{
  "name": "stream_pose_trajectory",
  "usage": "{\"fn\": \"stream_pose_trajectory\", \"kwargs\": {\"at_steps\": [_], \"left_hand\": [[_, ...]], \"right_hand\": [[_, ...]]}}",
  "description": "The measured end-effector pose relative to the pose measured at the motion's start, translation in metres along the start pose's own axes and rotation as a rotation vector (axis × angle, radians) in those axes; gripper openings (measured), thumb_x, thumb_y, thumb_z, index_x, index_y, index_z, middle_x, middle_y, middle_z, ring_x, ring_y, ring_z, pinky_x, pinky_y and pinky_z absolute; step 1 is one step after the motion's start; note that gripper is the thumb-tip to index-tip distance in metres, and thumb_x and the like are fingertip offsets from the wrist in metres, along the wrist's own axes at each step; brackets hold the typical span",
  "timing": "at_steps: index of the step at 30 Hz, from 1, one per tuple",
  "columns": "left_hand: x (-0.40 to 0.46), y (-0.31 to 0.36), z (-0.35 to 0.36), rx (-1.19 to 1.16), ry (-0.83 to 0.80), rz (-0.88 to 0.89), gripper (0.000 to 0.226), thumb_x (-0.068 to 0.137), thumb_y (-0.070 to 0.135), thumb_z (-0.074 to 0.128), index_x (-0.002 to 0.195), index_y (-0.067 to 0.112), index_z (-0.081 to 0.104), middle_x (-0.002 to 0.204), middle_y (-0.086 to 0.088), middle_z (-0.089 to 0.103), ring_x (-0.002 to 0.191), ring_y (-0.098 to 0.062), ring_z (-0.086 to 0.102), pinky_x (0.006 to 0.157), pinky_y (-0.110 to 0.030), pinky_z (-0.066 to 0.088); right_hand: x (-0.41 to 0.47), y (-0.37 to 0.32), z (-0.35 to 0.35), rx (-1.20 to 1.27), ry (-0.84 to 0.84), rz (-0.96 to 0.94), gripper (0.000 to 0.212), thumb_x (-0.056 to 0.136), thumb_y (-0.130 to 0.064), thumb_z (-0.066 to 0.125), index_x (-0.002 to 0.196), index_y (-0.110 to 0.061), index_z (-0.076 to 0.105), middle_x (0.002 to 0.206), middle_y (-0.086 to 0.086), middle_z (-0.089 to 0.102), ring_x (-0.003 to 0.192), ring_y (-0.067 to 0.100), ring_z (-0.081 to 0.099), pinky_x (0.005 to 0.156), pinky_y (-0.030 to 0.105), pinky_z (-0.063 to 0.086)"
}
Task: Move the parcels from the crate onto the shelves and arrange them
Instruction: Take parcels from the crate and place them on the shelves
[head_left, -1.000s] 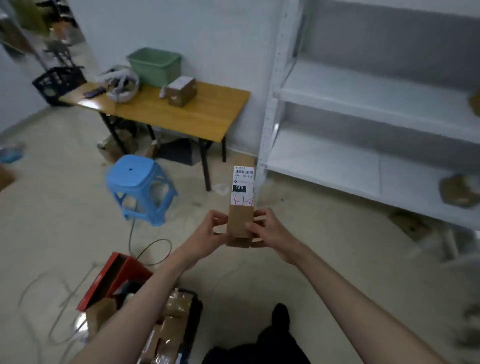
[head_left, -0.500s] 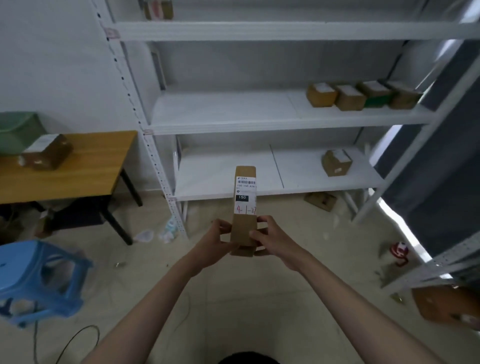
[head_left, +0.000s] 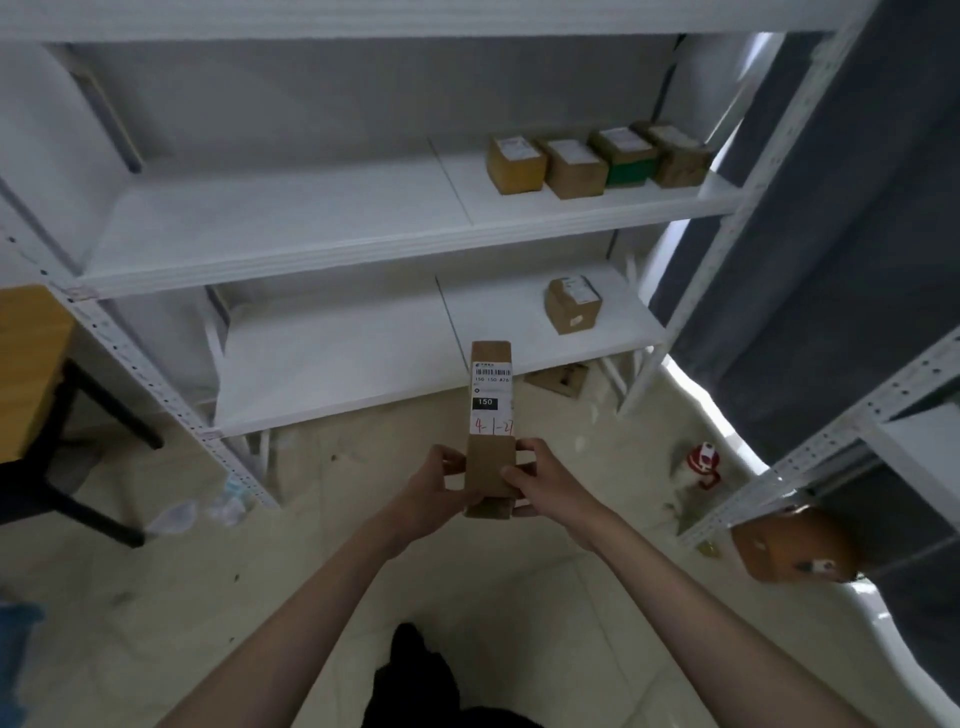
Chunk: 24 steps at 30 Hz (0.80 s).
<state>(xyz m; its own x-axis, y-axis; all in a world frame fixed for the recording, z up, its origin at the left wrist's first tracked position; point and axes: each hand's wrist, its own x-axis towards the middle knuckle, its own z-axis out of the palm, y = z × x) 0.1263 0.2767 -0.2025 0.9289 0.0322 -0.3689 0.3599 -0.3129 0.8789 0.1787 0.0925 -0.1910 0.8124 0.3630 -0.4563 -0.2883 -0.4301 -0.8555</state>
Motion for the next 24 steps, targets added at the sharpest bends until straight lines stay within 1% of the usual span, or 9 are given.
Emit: {"fn": "stream_pose_trajectory", "kwargs": {"at_steps": [3, 7, 11, 14, 17, 21, 24], "left_hand": [[0.041, 0.010, 0.013, 0.025, -0.049, -0.002, 0.042, 0.089, 0.016, 0.069, 0.121, 0.013, 0.042, 0.125, -0.002, 0.055, 0.096, -0.018, 0.057, 0.083, -0.033, 0.050], [0.103, 0.023, 0.022, 0.027, -0.103, 0.016, 0.038, 0.088, 0.015, 0.069, 0.116, 0.014, 0.043, 0.122, -0.002, 0.055, 0.090, -0.016, 0.057, 0.081, -0.035, 0.051], [0.173, 0.039, 0.025, -0.015, -0.108, 0.010, 0.034, 0.088, 0.017, 0.070, 0.112, 0.015, 0.046, 0.119, -0.003, 0.056, 0.101, -0.020, 0.059, 0.088, -0.043, 0.052], [0.221, 0.053, 0.027, -0.050, -0.106, -0.010, 0.035, 0.088, 0.017, 0.070, 0.113, 0.012, 0.046, 0.116, -0.004, 0.057, 0.098, -0.020, 0.061, 0.085, -0.043, 0.056], [0.266, 0.069, 0.028, -0.111, -0.098, -0.041, 0.039, 0.088, 0.014, 0.070, 0.116, 0.005, 0.045, 0.115, -0.007, 0.059, 0.092, -0.020, 0.062, 0.084, -0.044, 0.055], [0.313, 0.095, 0.029, -0.103, -0.155, -0.057, 0.040, 0.090, 0.018, 0.068, 0.120, 0.007, 0.044, 0.115, -0.003, 0.058, 0.095, -0.022, 0.061, 0.086, -0.043, 0.055], [0.345, 0.110, 0.034, -0.084, -0.153, -0.071, 0.042, 0.091, 0.021, 0.067, 0.122, 0.008, 0.043, 0.114, -0.002, 0.058, 0.097, -0.024, 0.062, 0.089, -0.043, 0.054]], "right_hand": [[0.023, 0.007, -0.026, 0.032, 0.037, 0.030, 0.038, 0.100, -0.024, 0.055, 0.135, -0.022, 0.040, 0.119, 0.011, 0.066, 0.103, 0.021, 0.069, 0.084, 0.036, 0.060], [0.069, 0.010, -0.061, 0.056, 0.071, 0.061, 0.037, 0.099, -0.027, 0.056, 0.134, -0.025, 0.043, 0.115, 0.010, 0.068, 0.103, 0.021, 0.069, 0.087, 0.039, 0.060], [0.126, 0.000, -0.097, 0.089, 0.105, 0.106, 0.039, 0.098, -0.027, 0.057, 0.135, -0.028, 0.046, 0.113, 0.008, 0.070, 0.103, 0.021, 0.069, 0.090, 0.041, 0.059], [0.167, -0.013, -0.124, 0.099, 0.090, 0.150, 0.044, 0.096, -0.027, 0.057, 0.139, -0.030, 0.046, 0.115, 0.005, 0.070, 0.102, 0.019, 0.070, 0.091, 0.038, 0.058], [0.203, -0.027, -0.151, 0.127, 0.065, 0.169, 0.050, 0.095, -0.025, 0.058, 0.143, -0.033, 0.046, 0.116, 0.003, 0.071, 0.101, 0.017, 0.071, 0.087, 0.030, 0.058], [0.233, -0.040, -0.180, 0.170, 0.081, 0.175, 0.042, 0.096, -0.024, 0.057, 0.136, -0.035, 0.050, 0.108, -0.004, 0.072, 0.099, 0.014, 0.071, 0.089, 0.030, 0.057], [0.257, -0.047, -0.204, 0.187, 0.100, 0.181, 0.033, 0.096, -0.026, 0.060, 0.128, -0.024, 0.056, 0.106, -0.003, 0.070, 0.095, 0.013, 0.070, 0.089, 0.030, 0.057]]}}
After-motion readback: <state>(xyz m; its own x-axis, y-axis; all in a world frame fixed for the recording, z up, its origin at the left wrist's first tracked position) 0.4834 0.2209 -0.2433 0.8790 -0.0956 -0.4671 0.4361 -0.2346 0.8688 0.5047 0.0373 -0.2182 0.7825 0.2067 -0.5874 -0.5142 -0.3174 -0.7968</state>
